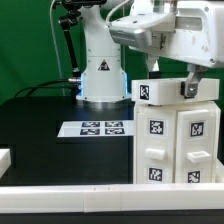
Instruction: Assemble cabinet
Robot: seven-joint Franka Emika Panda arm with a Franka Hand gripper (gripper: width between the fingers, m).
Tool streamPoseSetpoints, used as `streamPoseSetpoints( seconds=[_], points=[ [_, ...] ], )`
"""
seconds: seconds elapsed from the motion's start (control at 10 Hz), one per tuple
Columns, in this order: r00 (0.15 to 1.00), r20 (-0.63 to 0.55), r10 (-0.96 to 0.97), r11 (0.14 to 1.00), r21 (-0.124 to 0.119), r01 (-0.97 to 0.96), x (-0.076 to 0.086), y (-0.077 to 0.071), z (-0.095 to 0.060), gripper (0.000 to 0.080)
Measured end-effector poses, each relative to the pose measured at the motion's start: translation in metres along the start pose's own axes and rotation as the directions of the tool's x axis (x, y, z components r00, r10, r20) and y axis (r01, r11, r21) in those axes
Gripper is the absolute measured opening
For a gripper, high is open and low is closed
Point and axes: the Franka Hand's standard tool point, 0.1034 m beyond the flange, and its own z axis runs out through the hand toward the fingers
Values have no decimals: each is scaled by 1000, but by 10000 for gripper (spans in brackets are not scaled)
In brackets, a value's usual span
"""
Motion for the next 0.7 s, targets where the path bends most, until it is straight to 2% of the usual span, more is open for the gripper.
streamPoseSetpoints(
  seconds=[0.6,0.7],
  points=[
    [999,-1,50,999,2,-50,-2,-1,1,566],
    [990,-1,142,990,2,-142,-2,-1,1,566]
  ],
)
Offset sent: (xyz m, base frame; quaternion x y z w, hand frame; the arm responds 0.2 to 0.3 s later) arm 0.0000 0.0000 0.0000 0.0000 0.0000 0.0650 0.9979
